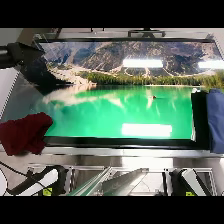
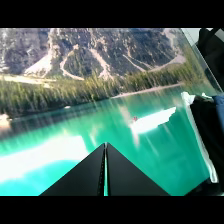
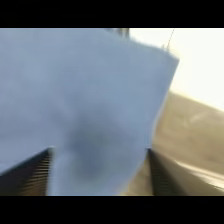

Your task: Fold the shirts.

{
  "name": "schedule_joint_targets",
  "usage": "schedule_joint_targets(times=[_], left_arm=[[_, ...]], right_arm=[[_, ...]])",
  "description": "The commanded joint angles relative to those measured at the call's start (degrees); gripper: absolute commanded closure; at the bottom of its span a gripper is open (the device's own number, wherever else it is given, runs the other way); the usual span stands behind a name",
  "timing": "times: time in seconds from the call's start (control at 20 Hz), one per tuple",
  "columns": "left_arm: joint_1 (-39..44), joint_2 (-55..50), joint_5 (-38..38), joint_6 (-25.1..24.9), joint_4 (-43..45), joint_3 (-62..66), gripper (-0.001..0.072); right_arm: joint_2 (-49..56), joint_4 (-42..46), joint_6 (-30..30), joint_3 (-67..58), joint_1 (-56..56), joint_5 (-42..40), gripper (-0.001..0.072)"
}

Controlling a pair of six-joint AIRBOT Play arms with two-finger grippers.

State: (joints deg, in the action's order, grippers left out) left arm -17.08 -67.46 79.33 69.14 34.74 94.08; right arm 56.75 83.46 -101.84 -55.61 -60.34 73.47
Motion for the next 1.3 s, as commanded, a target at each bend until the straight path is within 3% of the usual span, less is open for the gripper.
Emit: schedule_joint_targets(times=[0.0,0.05,0.2,0.35,0.55,0.75,0.95,1.25], left_arm=[[0.02,0.02,-3.89,-0.07,-0.46,0.13,0.069],[0.02,0.02,-4.46,0.02,-0.22,0.79,0.0691],[0.02,0.04,-4.15,2.05,0.22,3.8,0.0691],[0.02,1.33,-0.87,4.33,0.22,2.29,0.0691],[0.04,11.74,-0.02,2.51,0.22,-19.1,0.0691],[0.02,26.34,1.22,0.26,0.39,-46.8,0.0691],[0.02,36.02,0.79,0.26,0.28,-62.84,0.0691],[0.02,42.38,-0.57,0.31,0.2,-67.04,0.069]], right_arm=[[-0.07,-15.78,1.2,-16.31,2.58,0.83,0.0551],[-0.04,-21.33,1.14,-21.99,5.11,-1.57,0.0697],[-0.09,-27.08,-0.39,-29.88,15.23,-6.12,0.0697],[-0.04,-26.97,0.07,-28.24,28.11,-3.23,0.0698],[-3.41,-23.3,5.84,-17.05,45.55,-0.5,0.0698],[-12.39,-19.71,7.56,4.11,59.76,-3.13,0.0697],[-15.93,-20.26,7.41,15.1,63.19,-4.52,0.0698],[-16.06,-22.93,7.39,15.23,63.19,-4.22,0.0697]])
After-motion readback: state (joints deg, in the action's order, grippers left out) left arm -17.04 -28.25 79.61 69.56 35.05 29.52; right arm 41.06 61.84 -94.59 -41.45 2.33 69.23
